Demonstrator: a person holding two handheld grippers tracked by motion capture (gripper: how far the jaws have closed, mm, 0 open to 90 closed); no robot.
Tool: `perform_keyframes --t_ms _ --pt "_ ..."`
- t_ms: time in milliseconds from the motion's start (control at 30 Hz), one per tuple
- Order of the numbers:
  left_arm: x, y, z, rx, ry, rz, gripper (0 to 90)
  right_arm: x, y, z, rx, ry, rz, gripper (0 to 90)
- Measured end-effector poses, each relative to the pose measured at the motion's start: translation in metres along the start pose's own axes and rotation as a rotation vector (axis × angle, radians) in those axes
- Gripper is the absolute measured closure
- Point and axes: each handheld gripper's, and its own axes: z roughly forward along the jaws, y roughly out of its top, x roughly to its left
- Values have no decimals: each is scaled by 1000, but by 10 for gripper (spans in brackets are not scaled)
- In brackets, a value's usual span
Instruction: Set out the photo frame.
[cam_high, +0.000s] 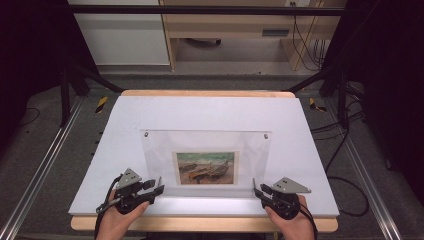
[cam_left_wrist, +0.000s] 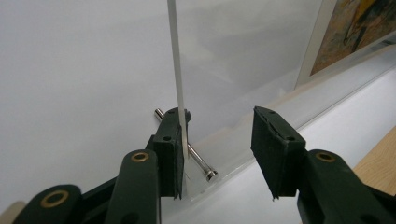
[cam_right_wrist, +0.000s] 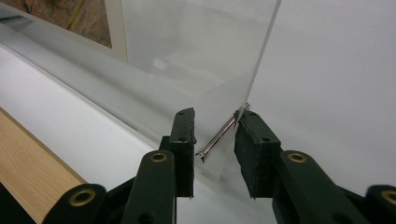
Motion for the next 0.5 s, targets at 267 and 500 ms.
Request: perform_keyframes --t_ms 267,500 --pt "-2 -1 0 14 6 12 546 0 -1 0 7 3 -5 686" --pt "-3 -2 0 25 7 20 544 1 -2 -1 12 2 -8 686"
